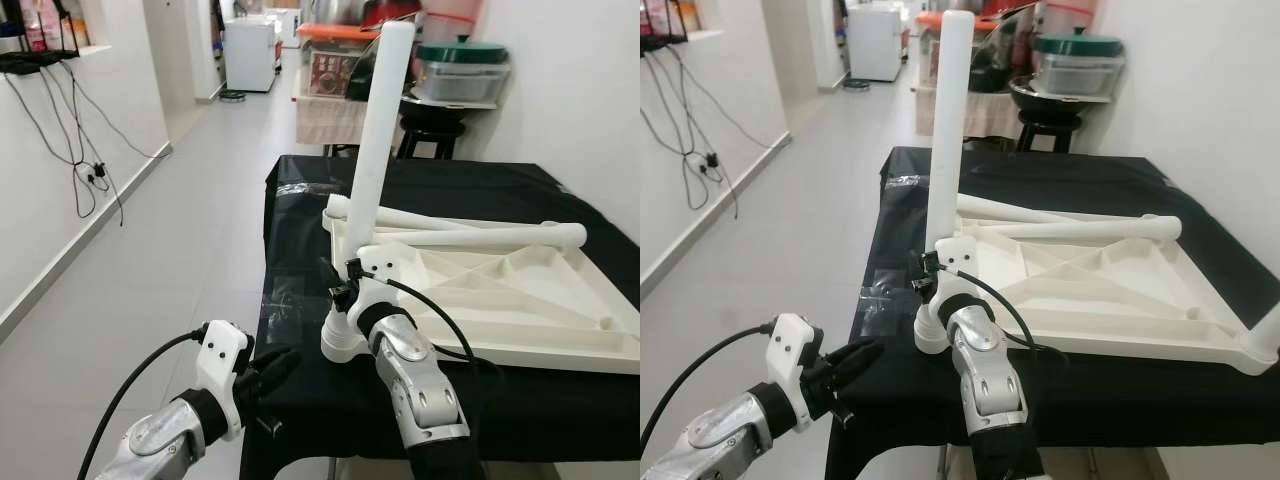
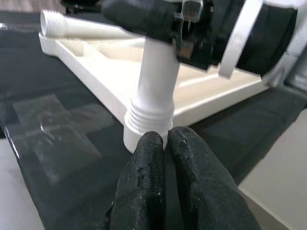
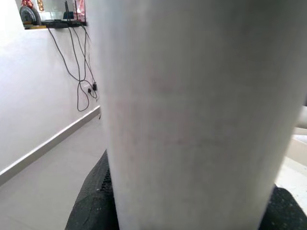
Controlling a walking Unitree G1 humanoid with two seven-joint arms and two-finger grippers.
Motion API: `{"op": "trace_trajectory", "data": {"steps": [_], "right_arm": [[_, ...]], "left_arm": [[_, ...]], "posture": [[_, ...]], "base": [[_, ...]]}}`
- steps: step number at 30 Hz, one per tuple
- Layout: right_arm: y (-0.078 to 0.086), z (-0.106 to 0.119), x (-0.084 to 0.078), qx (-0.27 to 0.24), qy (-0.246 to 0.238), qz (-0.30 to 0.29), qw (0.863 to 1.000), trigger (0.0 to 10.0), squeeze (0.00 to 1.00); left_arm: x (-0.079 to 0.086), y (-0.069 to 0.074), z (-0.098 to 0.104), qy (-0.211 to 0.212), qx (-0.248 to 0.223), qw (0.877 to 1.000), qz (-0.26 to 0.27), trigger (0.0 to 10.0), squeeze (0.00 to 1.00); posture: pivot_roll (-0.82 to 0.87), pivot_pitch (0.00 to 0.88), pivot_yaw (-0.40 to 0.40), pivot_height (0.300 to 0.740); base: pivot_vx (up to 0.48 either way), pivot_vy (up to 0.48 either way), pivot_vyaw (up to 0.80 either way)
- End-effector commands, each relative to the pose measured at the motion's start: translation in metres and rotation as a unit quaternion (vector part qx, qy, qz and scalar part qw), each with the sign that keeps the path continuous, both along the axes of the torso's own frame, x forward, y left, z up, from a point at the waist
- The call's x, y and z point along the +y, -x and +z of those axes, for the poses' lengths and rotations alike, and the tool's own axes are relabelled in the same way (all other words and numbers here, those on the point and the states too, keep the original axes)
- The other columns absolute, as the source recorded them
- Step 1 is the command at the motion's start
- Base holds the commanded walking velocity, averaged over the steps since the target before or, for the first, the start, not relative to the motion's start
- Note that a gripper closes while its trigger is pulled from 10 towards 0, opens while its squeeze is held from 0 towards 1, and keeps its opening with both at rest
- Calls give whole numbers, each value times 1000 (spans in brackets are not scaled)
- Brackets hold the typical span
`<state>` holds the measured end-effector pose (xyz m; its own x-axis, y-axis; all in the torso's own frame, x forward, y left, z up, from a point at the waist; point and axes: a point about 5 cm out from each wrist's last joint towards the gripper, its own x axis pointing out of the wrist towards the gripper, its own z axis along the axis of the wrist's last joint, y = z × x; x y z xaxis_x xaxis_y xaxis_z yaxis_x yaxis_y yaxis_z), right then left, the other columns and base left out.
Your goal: Building children table
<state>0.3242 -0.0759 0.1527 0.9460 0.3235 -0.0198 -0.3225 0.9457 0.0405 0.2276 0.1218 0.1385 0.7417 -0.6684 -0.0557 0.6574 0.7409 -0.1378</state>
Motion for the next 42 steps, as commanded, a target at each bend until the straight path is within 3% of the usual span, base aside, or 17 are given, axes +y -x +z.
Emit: {"op": "trace_trajectory", "data": {"steps": [1,2,10,11,12,14,20,21,24,25,26,27,28,34,37,39,42], "right_arm": [[-5,-11,6,42,-1,15,999,10000,0],[-6,-2,7,35,-11,40,999,10000,1000],[-12,27,7,-9,-37,201,979,10000,1000],[-14,38,4,-37,-19,287,957,10000,114],[-18,43,-3,-49,7,356,933,10000,0],[-33,47,-14,-33,39,416,908,10000,0],[-44,50,-19,-15,50,421,905,10000,0],[-46,50,-22,-5,47,428,902,4118,0],[-46,50,-24,2,44,436,899,4118,0],[-47,49,-28,13,44,442,896,0,0],[-47,49,-28,13,44,442,896,0,0],[-47,49,-33,19,38,448,893,0,0],[-47,49,-35,23,35,452,891,0,0],[-49,48,-47,7,26,429,903,0,0],[-52,43,-48,-6,8,360,933,0,0],[-57,21,-43,5,6,143,990,0,0],[-20,-18,-20,66,-35,15,997,0,0]], "left_arm": [[4,0,-1,-7,9,1000,7,7373,0],[6,3,0,-10,11,1000,9,0,0],[7,11,5,-18,14,1000,13,0,0],[7,14,8,-19,13,1000,15,0,0],[6,18,11,-22,13,1000,16,0,0],[5,26,12,-29,23,999,17,0,0],[4,35,12,-20,39,999,21,0,0],[3,38,14,-11,42,999,18,0,0],[1,41,17,-5,45,999,16,0,0],[4,43,14,-11,46,999,23,6627,0],[4,43,14,-11,46,999,23,6627,0],[7,43,10,-16,49,998,36,10000,0],[10,42,7,-21,51,997,46,10000,0],[11,37,6,-19,56,997,45,10000,0],[10,39,4,-19,60,997,39,10000,0],[11,40,2,-20,63,997,46,10000,0],[12,38,1,-15,65,996,58,10000,0]], "posture": [[16,0,-41,740],[32,0,-49,740],[55,0,-55,740],[60,0,-57,740],[73,0,-62,740],[77,0,-61,740],[81,0,-56,740],[88,0,-57,740],[88,0,-57,740],[63,0,-59,740],[63,0,-59,740],[61,0,-54,740],[59,0,-54,740],[35,0,-49,740],[38,0,-73,740],[36,0,-90,740],[27,0,-83,740]], "base": [[0,0,0],[0,0,0],[0,0,0],[0,0,0],[0,0,0],[0,0,0],[0,0,0],[0,0,0],[0,0,0],[0,0,0],[0,0,0],[0,0,0],[0,0,0],[0,0,0],[0,0,0],[0,0,0],[0,0,0]]}}
